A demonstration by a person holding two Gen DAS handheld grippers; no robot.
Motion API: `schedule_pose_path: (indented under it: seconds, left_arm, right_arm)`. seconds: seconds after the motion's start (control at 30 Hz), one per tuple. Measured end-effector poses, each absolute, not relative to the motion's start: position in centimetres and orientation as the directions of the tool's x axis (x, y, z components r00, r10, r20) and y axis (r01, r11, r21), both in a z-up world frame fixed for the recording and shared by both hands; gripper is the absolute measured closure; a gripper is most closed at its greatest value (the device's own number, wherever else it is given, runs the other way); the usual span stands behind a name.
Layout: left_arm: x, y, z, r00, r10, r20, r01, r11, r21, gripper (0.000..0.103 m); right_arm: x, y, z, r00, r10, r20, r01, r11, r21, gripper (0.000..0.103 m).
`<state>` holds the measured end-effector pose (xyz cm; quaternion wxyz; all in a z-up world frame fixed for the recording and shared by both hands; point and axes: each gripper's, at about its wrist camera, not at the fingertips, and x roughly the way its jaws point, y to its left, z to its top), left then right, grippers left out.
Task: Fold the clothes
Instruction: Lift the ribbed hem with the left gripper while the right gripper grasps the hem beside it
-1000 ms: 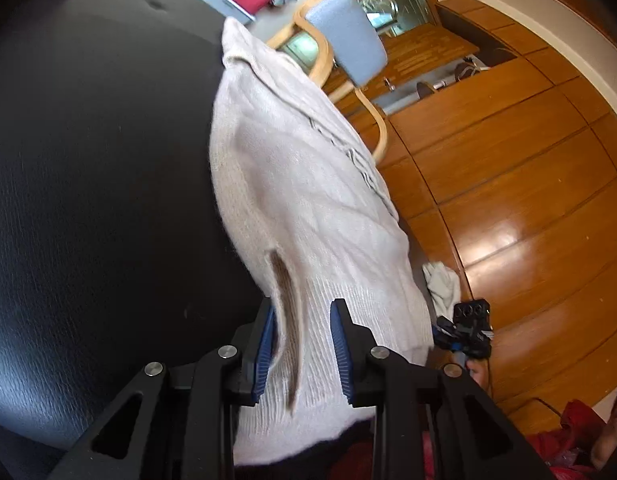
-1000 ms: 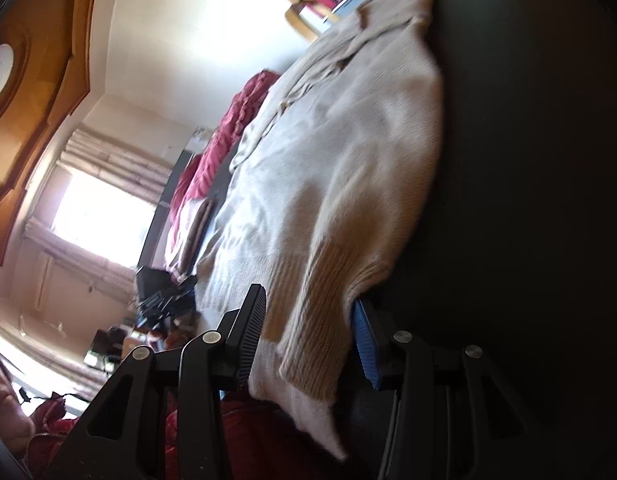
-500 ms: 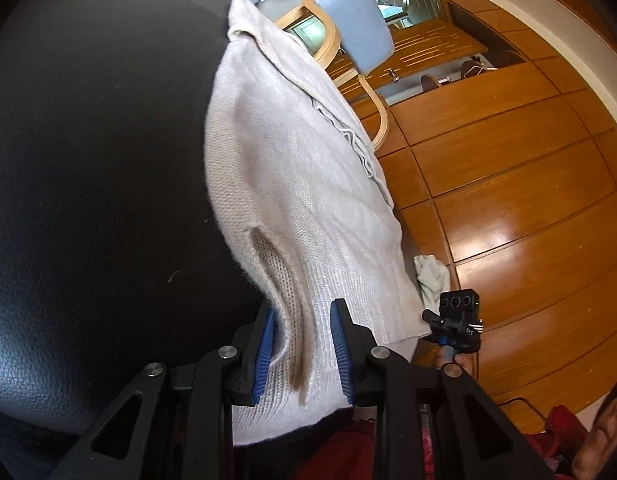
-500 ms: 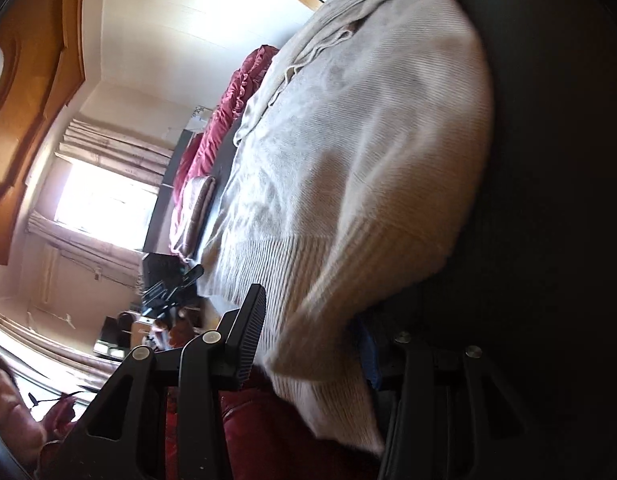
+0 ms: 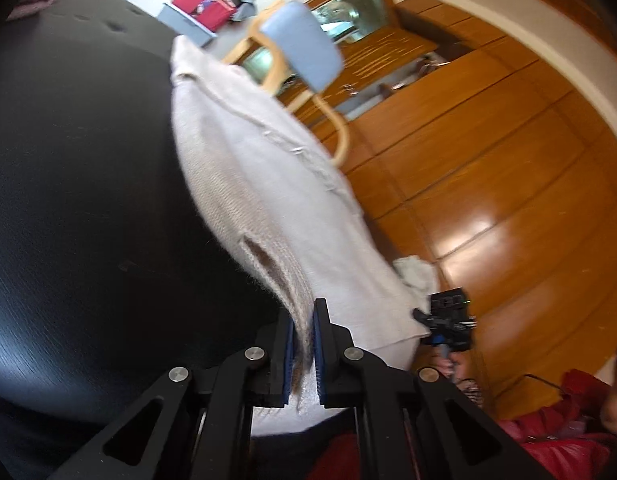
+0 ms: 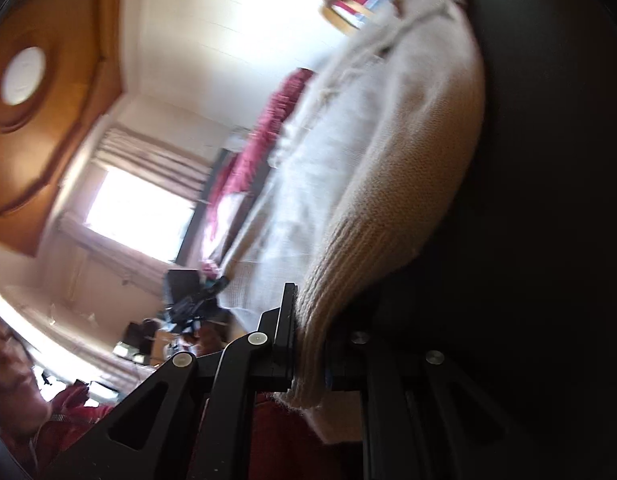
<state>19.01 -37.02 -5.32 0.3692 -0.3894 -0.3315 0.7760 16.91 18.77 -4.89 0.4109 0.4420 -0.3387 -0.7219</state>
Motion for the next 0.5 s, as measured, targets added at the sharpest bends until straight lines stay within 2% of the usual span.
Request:
schedule_pose_path:
  seconds: [0.23, 0.33, 0.5]
  left_arm:
    - [21.8, -36.8, -4.6, -0.339, 0.92, -0.196, -0.391, -0.327, -0.86, 0.096]
    - [20.0, -37.5, -3.0, -0.352, 0.931, -0.099, -0.401, -0.245, -0.883, 0.096]
    - [14.1, -37.7, -1.5, -0.396, 0.918, 0.008, -0.362, -0.148, -0.92, 0.096]
  right_arm:
    - [19.4, 20.4, -4.3, -0.256, -0.93, -0.262, 0.322, -0.338, 0.885, 0.093]
    - [18.5, 20.9, -2.8, -0.286, -0.939, -0.193, 0.34, -0.287, 0.896, 0.093]
    - [13.4, 21.9, 0.0, -0.341, -0.929, -0.144, 0.382, -0.277, 0.882, 0.093]
